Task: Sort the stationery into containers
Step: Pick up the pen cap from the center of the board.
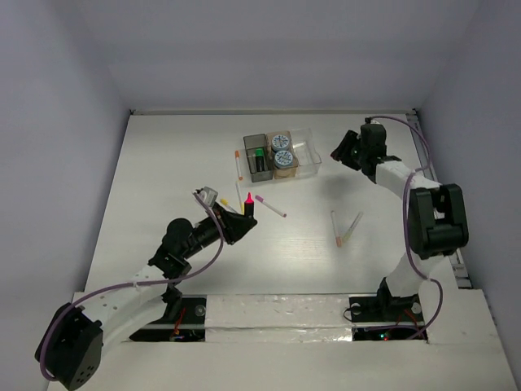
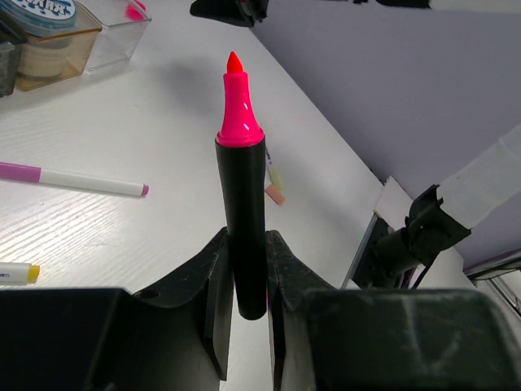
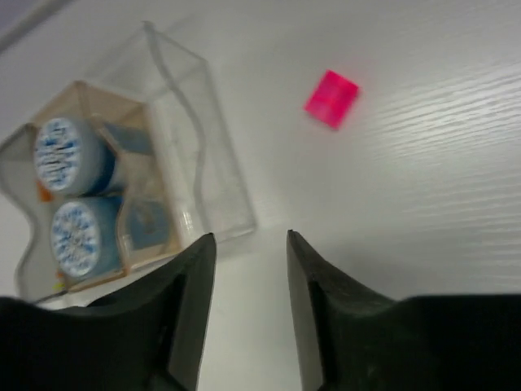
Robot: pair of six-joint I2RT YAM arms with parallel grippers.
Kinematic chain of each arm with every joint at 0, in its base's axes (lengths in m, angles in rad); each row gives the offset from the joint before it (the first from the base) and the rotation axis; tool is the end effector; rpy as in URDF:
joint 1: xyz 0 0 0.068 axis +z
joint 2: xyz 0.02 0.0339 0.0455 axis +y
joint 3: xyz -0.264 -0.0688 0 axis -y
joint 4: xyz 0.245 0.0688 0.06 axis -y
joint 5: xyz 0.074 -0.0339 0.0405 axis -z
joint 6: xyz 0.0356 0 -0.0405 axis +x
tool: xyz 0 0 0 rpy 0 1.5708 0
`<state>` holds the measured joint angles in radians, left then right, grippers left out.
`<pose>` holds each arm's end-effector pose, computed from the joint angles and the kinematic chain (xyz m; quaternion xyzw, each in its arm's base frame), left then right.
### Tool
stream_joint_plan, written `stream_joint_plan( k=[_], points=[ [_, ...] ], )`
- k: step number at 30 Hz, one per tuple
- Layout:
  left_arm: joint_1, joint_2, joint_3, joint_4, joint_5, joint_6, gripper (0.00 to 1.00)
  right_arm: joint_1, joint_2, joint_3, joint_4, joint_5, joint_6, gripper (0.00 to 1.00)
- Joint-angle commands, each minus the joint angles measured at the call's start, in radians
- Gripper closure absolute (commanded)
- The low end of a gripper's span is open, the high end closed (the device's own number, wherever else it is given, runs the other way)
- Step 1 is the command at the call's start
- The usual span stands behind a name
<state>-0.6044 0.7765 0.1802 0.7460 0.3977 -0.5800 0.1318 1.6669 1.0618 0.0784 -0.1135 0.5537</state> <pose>0.1351 -0.1101 0.2265 0.1575 0.6375 -0.5217 0.5446 0.3717 0.0533 0.2313 0.1535 0.8521 0.2136 0.4524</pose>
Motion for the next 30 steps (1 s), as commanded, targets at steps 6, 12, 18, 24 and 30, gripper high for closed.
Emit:
stream_joint_plan(
  k=[6,12,18,24,30],
  points=[
    [-0.018,0.006,-0.034,0.139,0.075,0.052,1.0,0.0,0.309,0.438,-0.391,0.196,-0.144,0.32],
    [-0.028,0.007,-0.041,0.156,0.099,0.029,1.0,0.0,0.497,0.682,-0.526,0.264,-0.159,0.29],
    [-0.06,0.007,-0.047,0.19,0.122,0.006,1.0,0.0,0.591,0.771,-0.577,0.276,-0.141,0.35],
    [-0.069,0.0,-0.047,0.194,0.124,0.006,1.0,0.009,0.631,0.794,-0.578,0.262,-0.13,0.43],
    [-0.069,-0.003,-0.05,0.2,0.122,0.005,1.0,0.028,0.675,0.825,-0.597,0.268,-0.136,0.51]
  ],
)
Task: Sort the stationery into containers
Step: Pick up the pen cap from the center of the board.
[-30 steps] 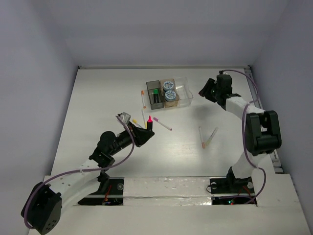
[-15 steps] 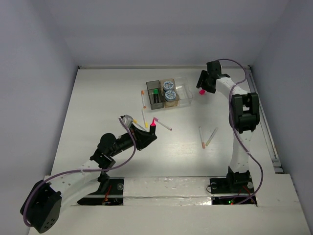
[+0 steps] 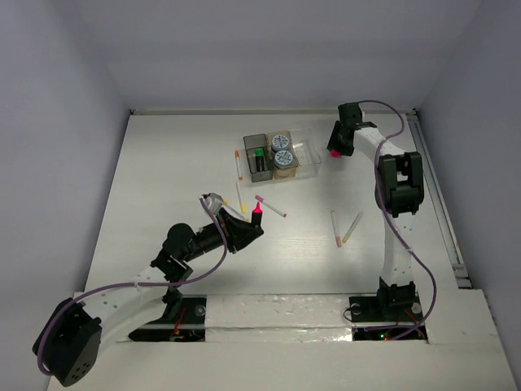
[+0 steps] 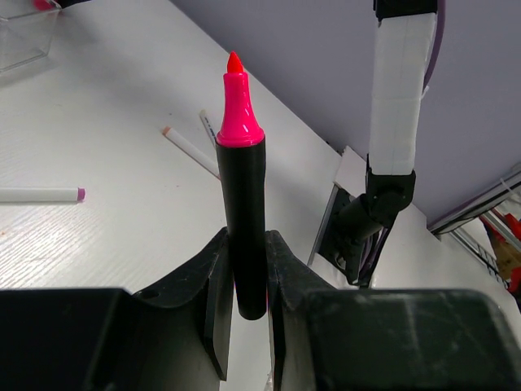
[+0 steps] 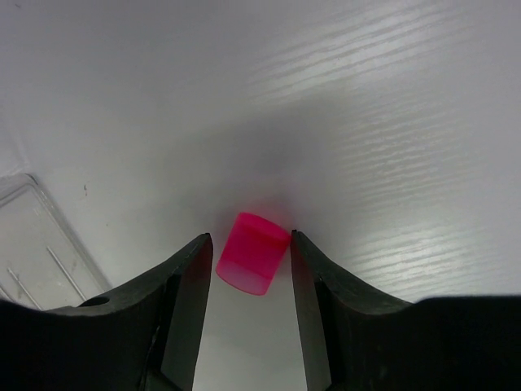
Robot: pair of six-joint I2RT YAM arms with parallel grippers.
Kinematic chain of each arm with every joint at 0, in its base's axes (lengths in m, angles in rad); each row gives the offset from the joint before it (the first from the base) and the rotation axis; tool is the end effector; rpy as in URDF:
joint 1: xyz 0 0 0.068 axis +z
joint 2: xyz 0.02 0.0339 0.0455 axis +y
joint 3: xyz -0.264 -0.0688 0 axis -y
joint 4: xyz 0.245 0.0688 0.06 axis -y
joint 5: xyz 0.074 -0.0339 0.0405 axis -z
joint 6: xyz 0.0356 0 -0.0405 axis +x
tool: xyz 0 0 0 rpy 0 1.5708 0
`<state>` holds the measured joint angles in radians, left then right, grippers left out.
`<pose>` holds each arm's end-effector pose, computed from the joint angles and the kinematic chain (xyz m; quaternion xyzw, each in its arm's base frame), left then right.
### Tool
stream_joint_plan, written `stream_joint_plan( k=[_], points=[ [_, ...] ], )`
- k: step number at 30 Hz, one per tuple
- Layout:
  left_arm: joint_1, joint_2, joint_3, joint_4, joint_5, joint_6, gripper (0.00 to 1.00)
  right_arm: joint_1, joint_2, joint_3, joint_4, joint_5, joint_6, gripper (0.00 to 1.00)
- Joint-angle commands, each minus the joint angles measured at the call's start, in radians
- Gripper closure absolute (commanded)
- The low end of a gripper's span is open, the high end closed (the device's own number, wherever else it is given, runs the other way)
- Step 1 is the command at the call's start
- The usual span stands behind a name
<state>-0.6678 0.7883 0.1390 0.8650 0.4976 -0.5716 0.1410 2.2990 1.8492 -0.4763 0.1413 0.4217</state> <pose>0.1215 -0.1175 0.2229 0.2208 0.5977 -0.5642 0.5251 0.5037 0.0664 0.1707 0.1545 0.9337 0.0234 0.3222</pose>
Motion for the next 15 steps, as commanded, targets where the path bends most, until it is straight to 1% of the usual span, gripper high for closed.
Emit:
stream_joint_plan(
  k=[1,6,8,15],
  points=[
    [-0.006,-0.014,-0.009,0.081,0.022,-0.004,1.0,0.019,0.048,0.042,-0.045,0.02,-0.009,0.51],
    [-0.006,-0.006,-0.009,0.088,0.022,-0.004,1.0,0.019,0.091,0.084,-0.08,0.04,-0.043,0.51],
    [-0.006,-0.004,-0.009,0.089,0.021,-0.004,1.0,0.019,0.103,0.097,-0.091,0.038,-0.055,0.55],
    [-0.006,0.006,-0.007,0.092,0.022,-0.004,1.0,0.028,0.125,0.136,-0.137,0.035,-0.081,0.56]
  ],
)
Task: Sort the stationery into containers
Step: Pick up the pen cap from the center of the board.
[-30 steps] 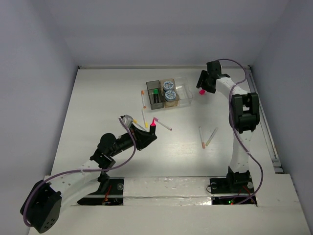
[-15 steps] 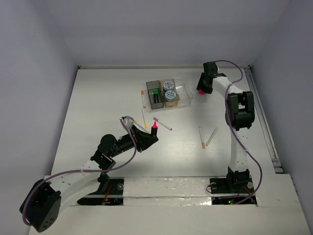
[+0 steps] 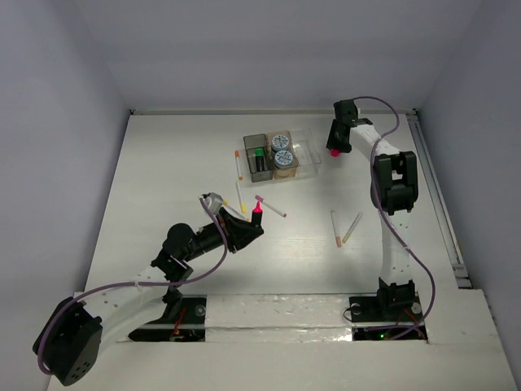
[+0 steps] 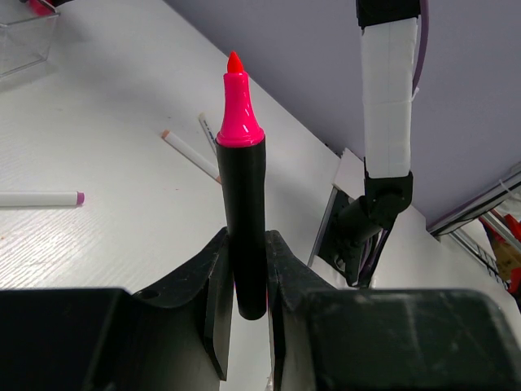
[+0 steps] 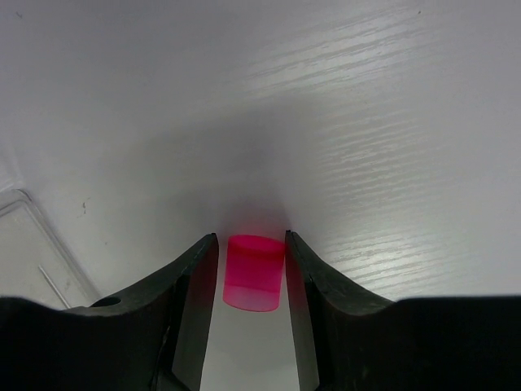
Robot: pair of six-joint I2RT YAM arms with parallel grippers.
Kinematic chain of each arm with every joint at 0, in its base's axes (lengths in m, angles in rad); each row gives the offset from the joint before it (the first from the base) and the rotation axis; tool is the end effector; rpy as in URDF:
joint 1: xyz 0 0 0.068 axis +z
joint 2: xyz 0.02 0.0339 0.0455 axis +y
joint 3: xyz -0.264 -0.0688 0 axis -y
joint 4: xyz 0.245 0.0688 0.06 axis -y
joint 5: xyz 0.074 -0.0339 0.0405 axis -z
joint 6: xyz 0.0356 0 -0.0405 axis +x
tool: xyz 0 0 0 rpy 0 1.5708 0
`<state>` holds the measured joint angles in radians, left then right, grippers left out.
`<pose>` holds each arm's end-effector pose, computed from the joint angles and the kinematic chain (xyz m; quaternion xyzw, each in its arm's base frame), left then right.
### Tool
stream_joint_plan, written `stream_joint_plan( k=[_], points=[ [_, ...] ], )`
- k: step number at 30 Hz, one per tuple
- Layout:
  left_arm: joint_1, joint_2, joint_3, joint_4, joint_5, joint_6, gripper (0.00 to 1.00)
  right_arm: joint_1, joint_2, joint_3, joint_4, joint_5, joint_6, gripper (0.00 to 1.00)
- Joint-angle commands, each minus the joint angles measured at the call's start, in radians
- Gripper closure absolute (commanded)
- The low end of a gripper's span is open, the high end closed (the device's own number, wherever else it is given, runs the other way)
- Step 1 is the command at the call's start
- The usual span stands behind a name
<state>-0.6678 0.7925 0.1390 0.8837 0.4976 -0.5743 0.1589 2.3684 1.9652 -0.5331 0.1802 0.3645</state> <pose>0.1215 -0.1175 0.2242 0.2209 0.5924 -0.5664 0.5287 0.5169 0.0764 0.1691 0.1250 0.9384 -0.0022 0.3222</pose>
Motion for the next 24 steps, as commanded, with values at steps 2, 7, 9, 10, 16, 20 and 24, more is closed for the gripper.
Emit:
stream_joint_plan(
  k=[2,7,9,10,16,20,24],
  points=[
    [-0.006,0.004,-0.007,0.075,0.022,-0.001,1.0,0.019,0.067,0.043,-0.097,-0.002,-0.033,0.56],
    [-0.006,0.005,-0.007,0.077,0.021,-0.002,1.0,0.03,0.091,0.08,-0.151,0.004,-0.055,0.56],
    [-0.006,0.004,-0.007,0.078,0.021,-0.002,1.0,0.03,0.092,0.083,-0.153,0.007,-0.059,0.56],
    [-0.006,0.004,-0.007,0.077,0.022,-0.002,1.0,0.03,0.095,0.087,-0.162,0.008,-0.059,0.56],
    [-0.006,0.002,-0.009,0.077,0.022,-0.001,1.0,0.03,0.112,0.104,-0.189,0.025,-0.068,0.72],
    [-0.006,0.011,-0.007,0.077,0.021,0.002,1.0,0.03,0.066,0.032,-0.13,0.021,-0.056,0.93],
    [-0.006,0.031,-0.004,0.074,0.013,0.008,1.0,0.03,-0.056,-0.101,0.038,0.012,-0.042,1.0]
  ],
)
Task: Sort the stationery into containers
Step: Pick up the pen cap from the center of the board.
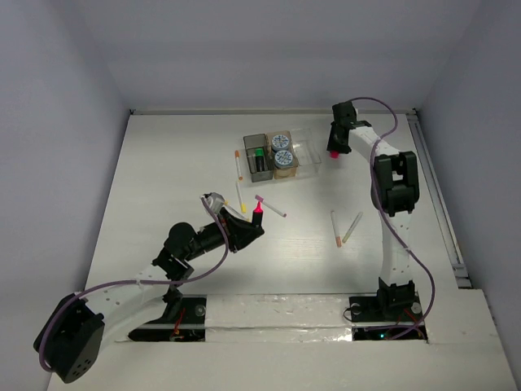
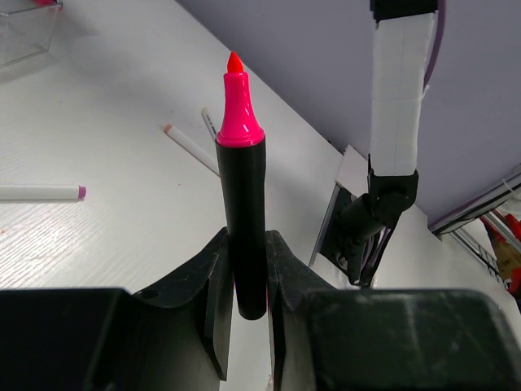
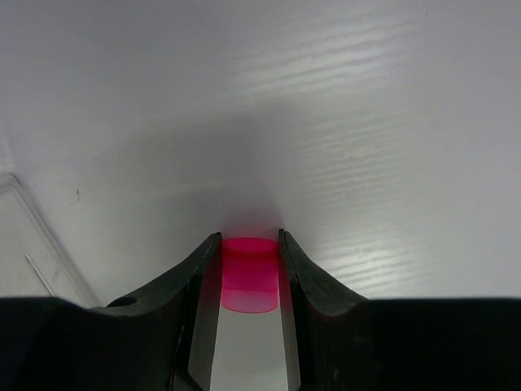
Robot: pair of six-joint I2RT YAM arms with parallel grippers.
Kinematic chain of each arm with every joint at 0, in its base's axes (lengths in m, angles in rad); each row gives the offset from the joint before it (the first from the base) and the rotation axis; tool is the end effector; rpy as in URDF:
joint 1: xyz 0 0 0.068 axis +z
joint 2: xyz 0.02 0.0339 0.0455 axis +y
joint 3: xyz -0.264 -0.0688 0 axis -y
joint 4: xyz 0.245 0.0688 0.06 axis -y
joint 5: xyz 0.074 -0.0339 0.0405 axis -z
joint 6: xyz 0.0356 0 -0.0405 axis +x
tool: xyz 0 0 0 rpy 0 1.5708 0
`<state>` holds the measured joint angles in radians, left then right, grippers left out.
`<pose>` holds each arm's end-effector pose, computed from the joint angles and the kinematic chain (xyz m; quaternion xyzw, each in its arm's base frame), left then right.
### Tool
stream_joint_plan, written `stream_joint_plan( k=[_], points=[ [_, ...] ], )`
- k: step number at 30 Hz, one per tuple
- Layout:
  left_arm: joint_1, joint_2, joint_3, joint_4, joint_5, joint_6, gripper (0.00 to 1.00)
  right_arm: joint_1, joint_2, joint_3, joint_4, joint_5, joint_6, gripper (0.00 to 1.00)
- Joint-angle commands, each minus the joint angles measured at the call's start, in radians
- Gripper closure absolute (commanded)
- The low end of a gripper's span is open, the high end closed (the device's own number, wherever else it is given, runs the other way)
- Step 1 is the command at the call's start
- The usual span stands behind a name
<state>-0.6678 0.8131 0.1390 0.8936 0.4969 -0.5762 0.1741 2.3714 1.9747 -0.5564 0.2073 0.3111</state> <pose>0.1231 -0.1187 0.2222 0.2194 0.5968 -0.5657 0.5251 0.5151 0.0832 0.1693 0.0962 0.9432 -0.0231 0.3172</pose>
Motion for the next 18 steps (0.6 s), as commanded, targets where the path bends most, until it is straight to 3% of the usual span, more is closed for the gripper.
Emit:
stream_joint_plan(
  k=[1,7,12,18],
  points=[
    [-0.006,0.014,-0.003,0.061,0.011,0.013,1.0,0.015,-0.095,-0.149,0.099,-0.019,0.013,1.0],
    [-0.006,0.046,0.014,0.045,0.0,0.035,1.0,0.015,-0.429,-0.427,0.351,-0.035,-0.004,1.0],
    [-0.024,0.098,0.037,0.06,-0.012,0.036,1.0,0.086,-0.719,-0.675,0.505,-0.13,0.1,1.0],
    [-0.044,0.172,0.096,0.057,-0.058,0.041,1.0,0.398,-0.975,-0.948,0.708,-0.062,0.213,1.0]
  ],
)
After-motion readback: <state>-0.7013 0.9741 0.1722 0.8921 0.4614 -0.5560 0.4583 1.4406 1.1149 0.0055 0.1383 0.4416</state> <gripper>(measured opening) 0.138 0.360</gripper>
